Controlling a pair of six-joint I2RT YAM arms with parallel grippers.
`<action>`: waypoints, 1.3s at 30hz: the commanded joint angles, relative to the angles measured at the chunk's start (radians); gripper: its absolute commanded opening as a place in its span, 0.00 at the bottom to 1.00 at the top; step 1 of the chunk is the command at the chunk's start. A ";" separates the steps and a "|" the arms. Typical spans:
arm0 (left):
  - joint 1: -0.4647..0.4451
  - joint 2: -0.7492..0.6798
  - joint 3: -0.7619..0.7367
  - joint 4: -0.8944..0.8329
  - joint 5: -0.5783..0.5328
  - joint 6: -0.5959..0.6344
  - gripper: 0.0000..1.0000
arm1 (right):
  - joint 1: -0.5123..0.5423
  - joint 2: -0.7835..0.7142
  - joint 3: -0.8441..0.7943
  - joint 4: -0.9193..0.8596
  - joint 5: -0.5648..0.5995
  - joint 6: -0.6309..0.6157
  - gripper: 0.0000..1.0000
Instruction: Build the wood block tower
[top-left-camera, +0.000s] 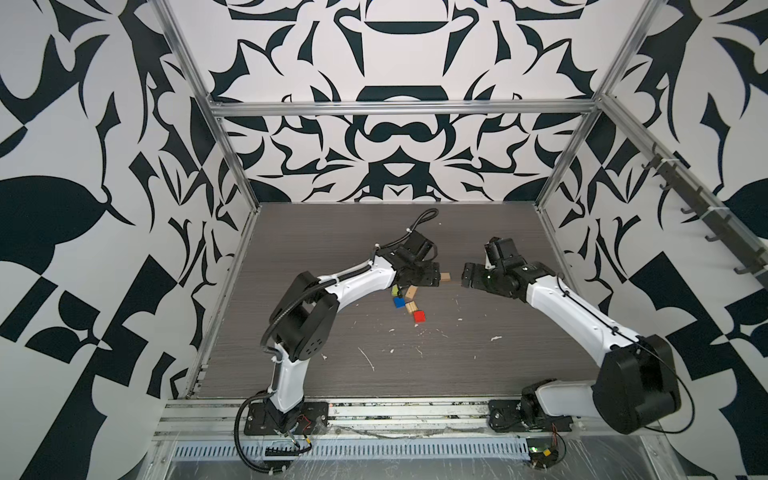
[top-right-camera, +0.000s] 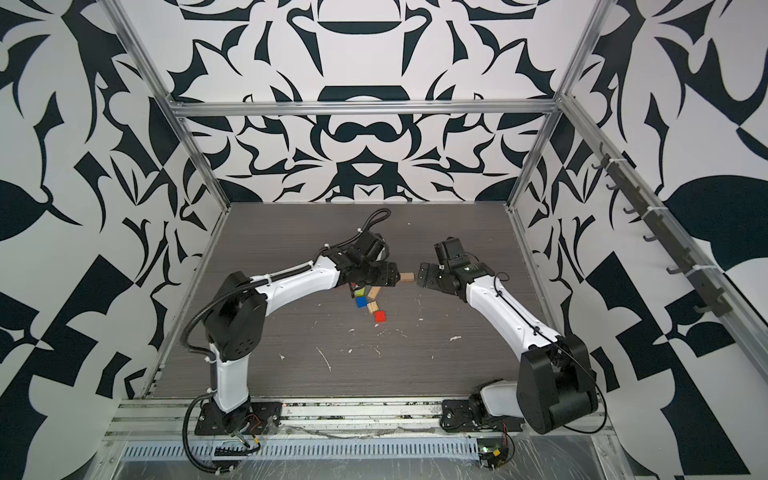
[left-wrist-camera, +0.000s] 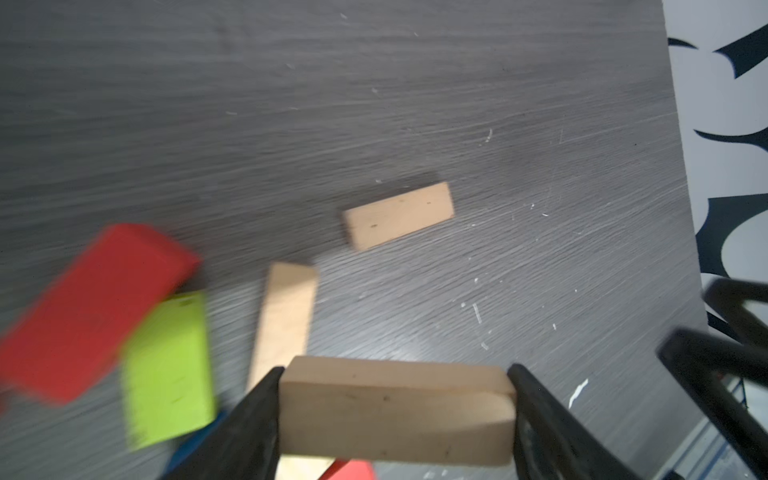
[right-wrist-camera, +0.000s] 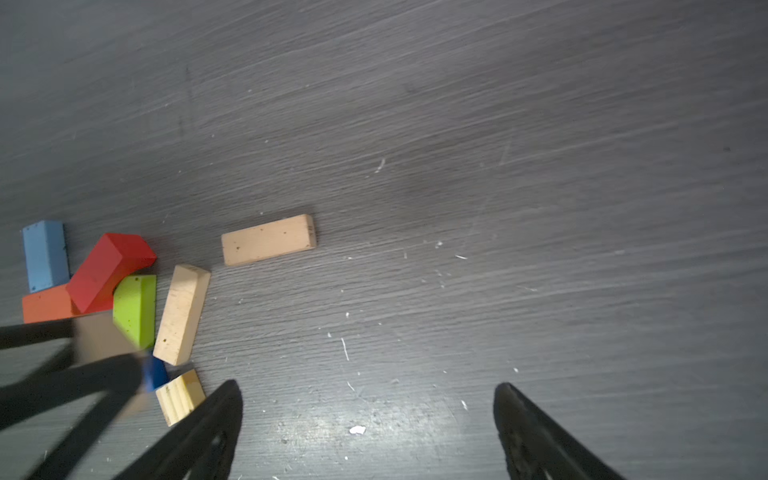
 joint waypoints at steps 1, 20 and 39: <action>-0.033 0.083 0.084 -0.045 -0.020 -0.055 0.57 | -0.014 -0.070 -0.031 -0.025 0.039 0.067 0.98; -0.077 0.218 0.164 -0.068 -0.090 -0.124 0.62 | -0.053 -0.134 -0.113 0.012 -0.049 0.070 0.98; -0.076 0.183 0.157 -0.074 -0.058 -0.126 0.95 | -0.055 -0.114 -0.130 0.021 -0.080 0.036 0.98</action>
